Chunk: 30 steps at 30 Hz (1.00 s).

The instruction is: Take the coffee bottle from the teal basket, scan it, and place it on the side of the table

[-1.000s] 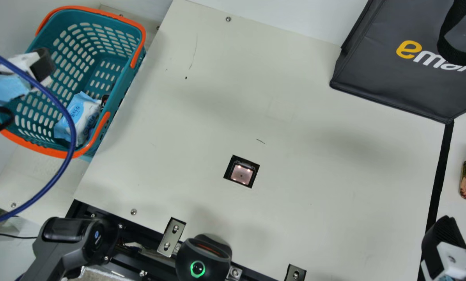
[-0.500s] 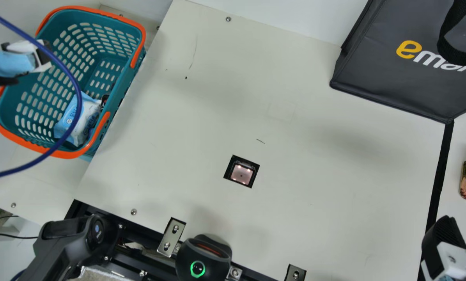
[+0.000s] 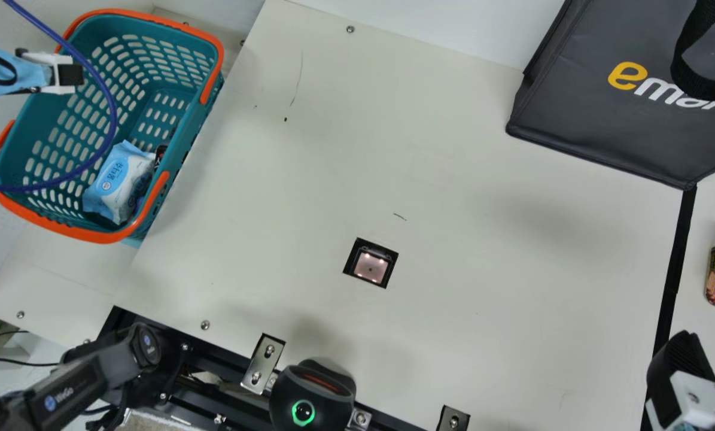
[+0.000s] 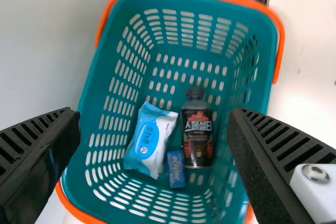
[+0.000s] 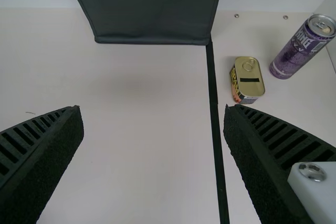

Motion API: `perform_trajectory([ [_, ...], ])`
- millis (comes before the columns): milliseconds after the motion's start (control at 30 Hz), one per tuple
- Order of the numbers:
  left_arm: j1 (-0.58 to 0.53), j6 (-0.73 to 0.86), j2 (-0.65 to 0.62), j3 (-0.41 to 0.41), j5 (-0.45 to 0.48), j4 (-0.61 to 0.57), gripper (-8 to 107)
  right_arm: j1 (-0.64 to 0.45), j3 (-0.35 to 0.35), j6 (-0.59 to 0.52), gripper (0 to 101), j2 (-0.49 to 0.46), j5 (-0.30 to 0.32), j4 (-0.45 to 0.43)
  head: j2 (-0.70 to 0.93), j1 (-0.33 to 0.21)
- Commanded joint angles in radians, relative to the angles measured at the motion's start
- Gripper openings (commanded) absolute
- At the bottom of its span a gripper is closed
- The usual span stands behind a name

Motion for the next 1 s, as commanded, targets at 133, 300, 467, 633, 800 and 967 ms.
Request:
perform_trajectory([
  [133, -0.021, 0.126, 0.115, 0.007, -0.017, 0.001, 90, 0.0, 0.0, 0.0, 95, 0.0, 0.0, 0.0, 0.002, -0.029],
  [300, -0.055, 0.148, 0.185, 0.03, -0.056, 0.018, 90, 0.0, 0.0, 0.0, 95, 0.0, 0.0, 0.0, 0.002, -0.029],
  [467, -0.092, 0.138, 0.259, 0.054, -0.11, 0.043, 90, 0.0, 0.0, 0.0, 95, 0.0, 0.0, 0.0, 0.002, -0.029],
  [633, -0.119, 0.11, 0.327, 0.063, -0.154, 0.068, 90, 0.0, 0.0, 0.0, 95, 0.0, 0.0, 0.0, 0.002, -0.029],
  [800, -0.134, 0.072, 0.383, 0.06, -0.176, 0.087, 90, 0.0, 0.0, 0.0, 95, 0.0, -0.001, 0.0, 0.002, -0.029],
  [967, -0.137, 0.036, 0.423, 0.055, -0.18, 0.099, 90, 0.0, 0.0, 0.0, 95, 0.0, -0.001, 0.0, 0.002, -0.029],
])
